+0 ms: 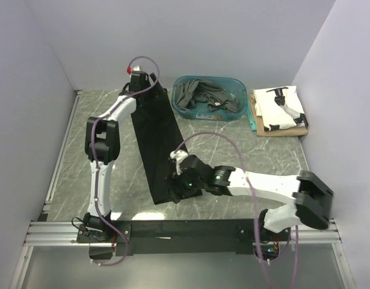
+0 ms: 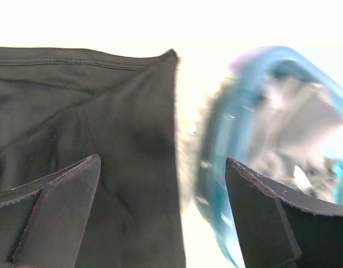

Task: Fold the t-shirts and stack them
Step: Fold the tshirt

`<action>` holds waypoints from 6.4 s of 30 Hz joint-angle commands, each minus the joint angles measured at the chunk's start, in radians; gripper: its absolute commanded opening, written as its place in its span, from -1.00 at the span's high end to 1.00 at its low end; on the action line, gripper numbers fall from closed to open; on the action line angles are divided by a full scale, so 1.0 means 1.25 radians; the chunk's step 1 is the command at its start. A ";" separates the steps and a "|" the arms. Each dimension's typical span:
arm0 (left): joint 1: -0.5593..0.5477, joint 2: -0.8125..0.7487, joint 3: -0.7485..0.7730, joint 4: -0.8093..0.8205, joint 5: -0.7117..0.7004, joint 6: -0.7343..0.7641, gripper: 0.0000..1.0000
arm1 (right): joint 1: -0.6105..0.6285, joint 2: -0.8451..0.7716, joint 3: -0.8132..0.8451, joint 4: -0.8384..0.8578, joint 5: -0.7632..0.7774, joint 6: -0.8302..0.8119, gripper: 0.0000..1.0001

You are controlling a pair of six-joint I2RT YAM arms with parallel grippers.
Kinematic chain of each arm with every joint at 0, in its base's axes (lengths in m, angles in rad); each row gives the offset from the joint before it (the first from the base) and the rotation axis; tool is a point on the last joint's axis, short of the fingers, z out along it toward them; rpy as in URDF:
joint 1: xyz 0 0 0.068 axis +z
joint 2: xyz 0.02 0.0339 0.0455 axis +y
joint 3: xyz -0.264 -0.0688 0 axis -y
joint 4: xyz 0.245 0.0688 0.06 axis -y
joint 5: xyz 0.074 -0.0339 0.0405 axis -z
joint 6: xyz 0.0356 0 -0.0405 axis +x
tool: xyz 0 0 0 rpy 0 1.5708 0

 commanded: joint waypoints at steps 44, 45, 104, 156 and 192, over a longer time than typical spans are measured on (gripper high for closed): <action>-0.635 -1.063 -1.192 -0.299 -0.260 -0.501 -0.42 | -0.320 -0.204 -0.285 0.162 -0.181 0.104 -0.85; -0.635 -1.063 -1.201 -0.285 -0.261 -0.499 -0.35 | -0.319 -0.200 -0.286 0.162 -0.178 0.106 -0.84; -0.794 -0.985 -1.189 -0.291 -0.215 -0.609 0.99 | -0.249 -0.264 -0.369 0.087 -0.138 0.139 1.00; -0.167 -0.778 -0.789 -0.164 -0.343 -0.247 0.99 | -0.382 0.382 0.587 -0.079 0.017 -0.104 1.00; -0.043 -0.468 -0.633 -0.057 -0.224 -0.139 0.09 | -0.432 0.678 0.788 0.113 -0.011 -0.172 0.77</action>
